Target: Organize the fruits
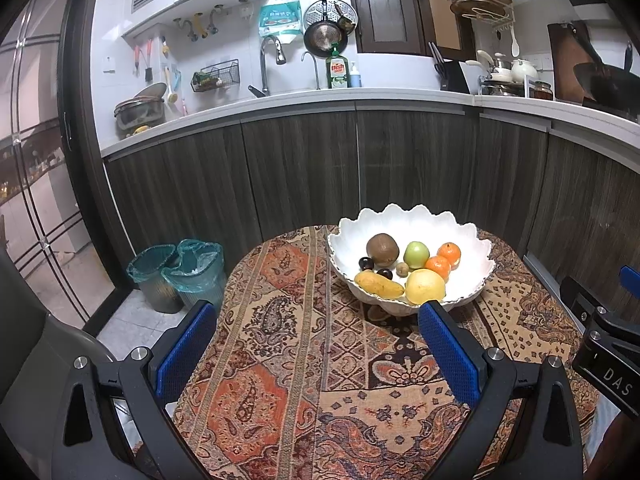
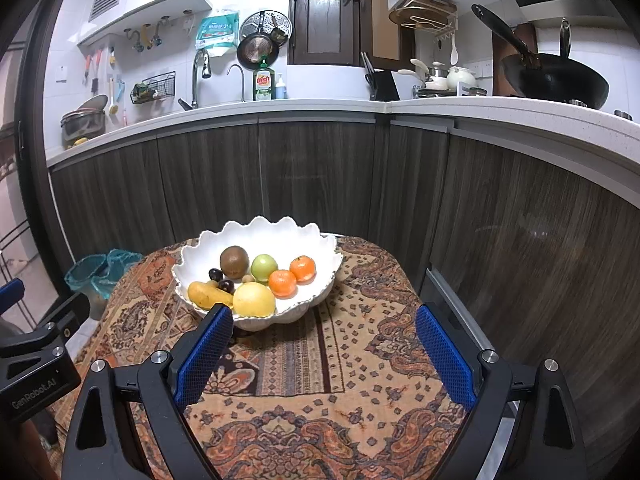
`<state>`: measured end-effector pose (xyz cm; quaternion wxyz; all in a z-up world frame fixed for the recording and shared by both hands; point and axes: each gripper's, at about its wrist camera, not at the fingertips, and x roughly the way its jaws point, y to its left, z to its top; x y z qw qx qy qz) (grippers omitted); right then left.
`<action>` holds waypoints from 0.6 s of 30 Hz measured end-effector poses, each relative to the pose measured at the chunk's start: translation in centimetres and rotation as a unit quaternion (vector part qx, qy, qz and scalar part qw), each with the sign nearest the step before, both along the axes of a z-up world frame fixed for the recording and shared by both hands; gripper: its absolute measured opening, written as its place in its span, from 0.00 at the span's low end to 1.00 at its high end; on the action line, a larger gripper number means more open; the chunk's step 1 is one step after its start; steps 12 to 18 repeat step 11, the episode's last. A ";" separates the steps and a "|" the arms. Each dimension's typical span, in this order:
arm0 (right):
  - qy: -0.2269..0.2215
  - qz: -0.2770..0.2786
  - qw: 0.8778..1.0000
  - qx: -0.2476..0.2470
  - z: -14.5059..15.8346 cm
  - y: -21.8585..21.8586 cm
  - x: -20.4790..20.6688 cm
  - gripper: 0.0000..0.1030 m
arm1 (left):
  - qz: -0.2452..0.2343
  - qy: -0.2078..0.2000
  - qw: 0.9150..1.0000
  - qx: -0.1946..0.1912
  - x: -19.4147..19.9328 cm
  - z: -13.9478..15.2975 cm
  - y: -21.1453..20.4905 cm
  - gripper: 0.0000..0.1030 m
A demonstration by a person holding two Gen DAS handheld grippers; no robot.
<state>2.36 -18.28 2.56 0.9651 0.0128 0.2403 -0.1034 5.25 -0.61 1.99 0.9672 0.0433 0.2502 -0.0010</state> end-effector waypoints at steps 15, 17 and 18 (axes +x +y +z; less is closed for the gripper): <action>0.004 -0.002 1.000 0.002 -0.3 0.1 0.1 0.91 | 0.004 0.002 1.000 0.000 0.1 -0.3 0.2 1.00; 0.004 -0.002 1.000 0.002 -0.3 0.1 0.1 0.91 | 0.004 0.002 1.000 0.000 0.1 -0.3 0.2 1.00; 0.004 -0.002 1.000 0.002 -0.3 0.1 0.1 0.91 | 0.004 0.002 1.000 0.000 0.1 -0.3 0.2 1.00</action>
